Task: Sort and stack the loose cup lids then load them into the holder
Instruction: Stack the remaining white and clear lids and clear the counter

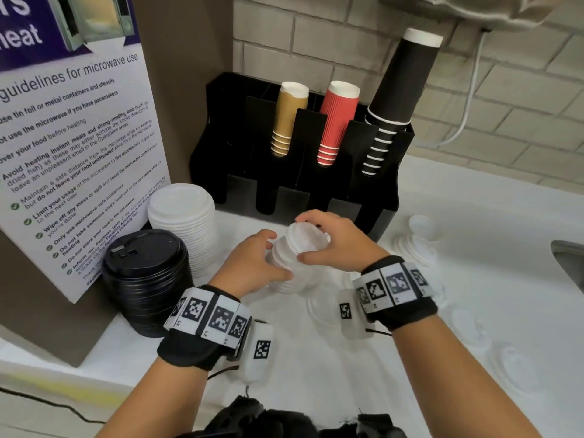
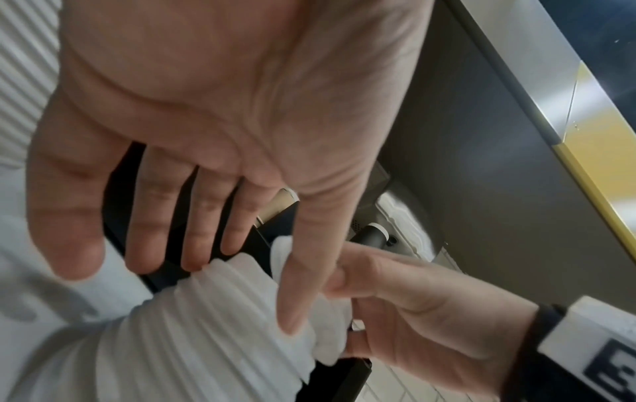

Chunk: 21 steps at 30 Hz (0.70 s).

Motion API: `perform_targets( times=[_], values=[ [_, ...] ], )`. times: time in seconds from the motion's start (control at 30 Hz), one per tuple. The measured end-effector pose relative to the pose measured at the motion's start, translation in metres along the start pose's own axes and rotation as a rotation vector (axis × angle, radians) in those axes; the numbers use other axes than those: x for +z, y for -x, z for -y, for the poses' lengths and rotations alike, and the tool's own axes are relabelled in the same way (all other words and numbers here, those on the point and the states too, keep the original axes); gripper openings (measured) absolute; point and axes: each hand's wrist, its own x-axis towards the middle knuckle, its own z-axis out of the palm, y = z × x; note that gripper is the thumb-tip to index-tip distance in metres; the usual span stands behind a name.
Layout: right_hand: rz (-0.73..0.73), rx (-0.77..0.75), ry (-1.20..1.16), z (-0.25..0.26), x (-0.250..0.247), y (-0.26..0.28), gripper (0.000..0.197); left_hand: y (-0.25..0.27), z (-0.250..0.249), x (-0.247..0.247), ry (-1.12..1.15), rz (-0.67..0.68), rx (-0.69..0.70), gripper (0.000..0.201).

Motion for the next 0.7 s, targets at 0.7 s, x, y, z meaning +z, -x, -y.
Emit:
perform_targets(
  times=[0.7],
  values=[
    [-0.067, 0.059, 0.032, -0.011, 0.012, 0.009, 0.057, -0.004, 0.012, 0.003, -0.054, -0.044, -0.038, 0.085]
  ],
)
